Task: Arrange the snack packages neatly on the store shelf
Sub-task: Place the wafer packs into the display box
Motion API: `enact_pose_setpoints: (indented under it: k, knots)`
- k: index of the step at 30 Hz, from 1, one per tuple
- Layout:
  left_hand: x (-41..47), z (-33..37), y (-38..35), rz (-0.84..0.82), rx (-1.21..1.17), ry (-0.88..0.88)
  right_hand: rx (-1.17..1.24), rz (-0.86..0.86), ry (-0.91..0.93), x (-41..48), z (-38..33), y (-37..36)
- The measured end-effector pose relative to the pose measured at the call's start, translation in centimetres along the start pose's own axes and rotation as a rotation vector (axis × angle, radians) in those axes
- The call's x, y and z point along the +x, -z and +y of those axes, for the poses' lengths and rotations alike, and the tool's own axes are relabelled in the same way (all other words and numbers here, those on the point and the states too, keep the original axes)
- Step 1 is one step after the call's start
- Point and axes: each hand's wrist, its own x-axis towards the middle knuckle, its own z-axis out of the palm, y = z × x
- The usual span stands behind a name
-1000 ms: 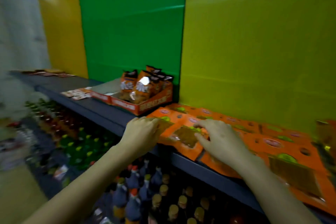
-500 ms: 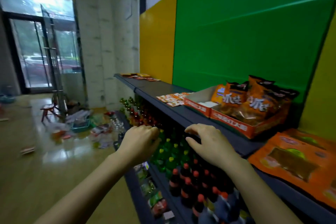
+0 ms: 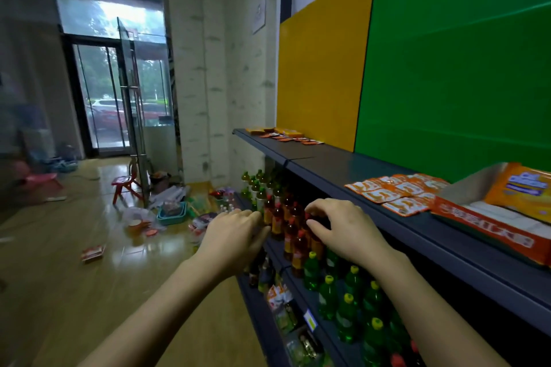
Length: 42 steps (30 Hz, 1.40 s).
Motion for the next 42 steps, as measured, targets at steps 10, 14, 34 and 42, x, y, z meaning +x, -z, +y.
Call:
enact_pose_setpoints:
  k: [10,14,34,42]
  knots:
    - [12.0,-13.3,-10.3,-0.077,0.012,0.104,0.024,0.003,-0.01,20.4,1.5,-9.6]
    - [17.8,-19.1,-13.7,-0.074,0.011,0.104,0.009,-0.021,-0.01,28.9,1.9,-12.5]
    - [40.0,-46.3,-32.0,-0.13,-0.105,-0.01,0.005,0.005,-0.256,62.7,3.7,-27.1]
    - [49.4,-53.1,-39.0,-0.123,-0.18,-0.113,0.0,0.037,-0.427,73.0,7.6,-29.4]
